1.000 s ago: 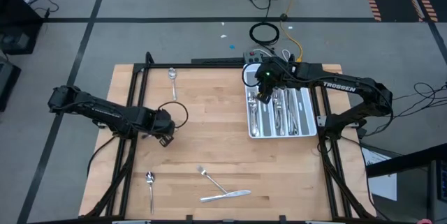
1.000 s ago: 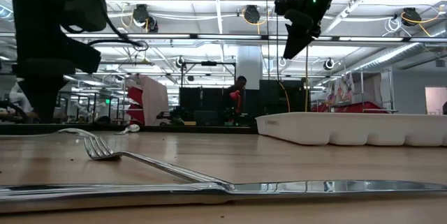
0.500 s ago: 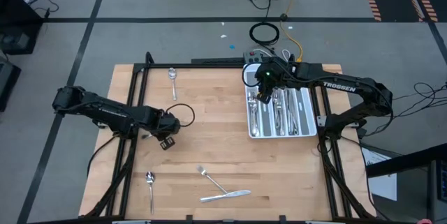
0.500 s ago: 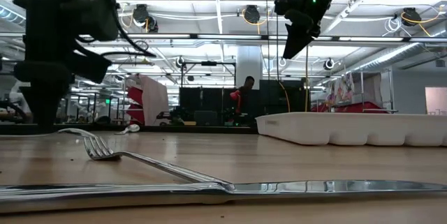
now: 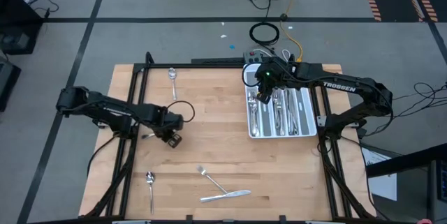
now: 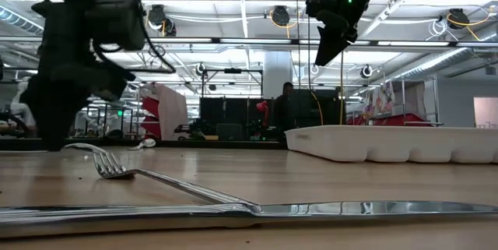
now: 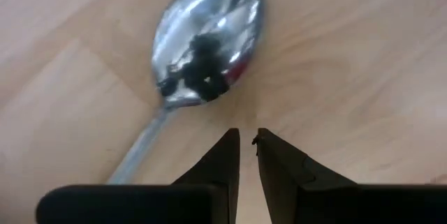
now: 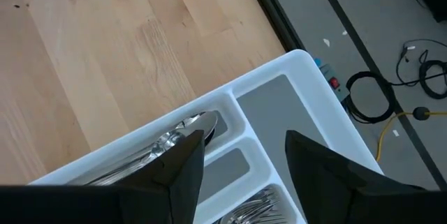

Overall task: Sort silverware
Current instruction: Put the silver spoon into the white silverware tray

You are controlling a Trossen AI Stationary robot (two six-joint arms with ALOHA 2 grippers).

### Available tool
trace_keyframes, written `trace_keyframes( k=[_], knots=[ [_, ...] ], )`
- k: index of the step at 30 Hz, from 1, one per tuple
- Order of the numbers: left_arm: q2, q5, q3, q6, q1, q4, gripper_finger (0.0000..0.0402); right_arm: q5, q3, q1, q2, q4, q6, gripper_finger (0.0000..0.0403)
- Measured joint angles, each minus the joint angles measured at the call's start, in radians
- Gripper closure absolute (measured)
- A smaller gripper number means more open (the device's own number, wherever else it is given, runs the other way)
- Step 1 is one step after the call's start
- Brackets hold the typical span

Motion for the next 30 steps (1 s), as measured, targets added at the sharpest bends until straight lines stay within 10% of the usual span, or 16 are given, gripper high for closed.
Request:
trace_keyframes(
  k=[24,30],
  knots=[
    [-0.008,0.128,0.077,0.3,0.056,0.047,0.0345,0.001,0.0,0.0,0.0,0.016,0.043,0.0211],
    [-0.004,-0.019,0.077,0.409,0.045,0.246,0.0345,0.003,0.0,0.0,0.0,0.023,0.04,0.0211]
  ],
)
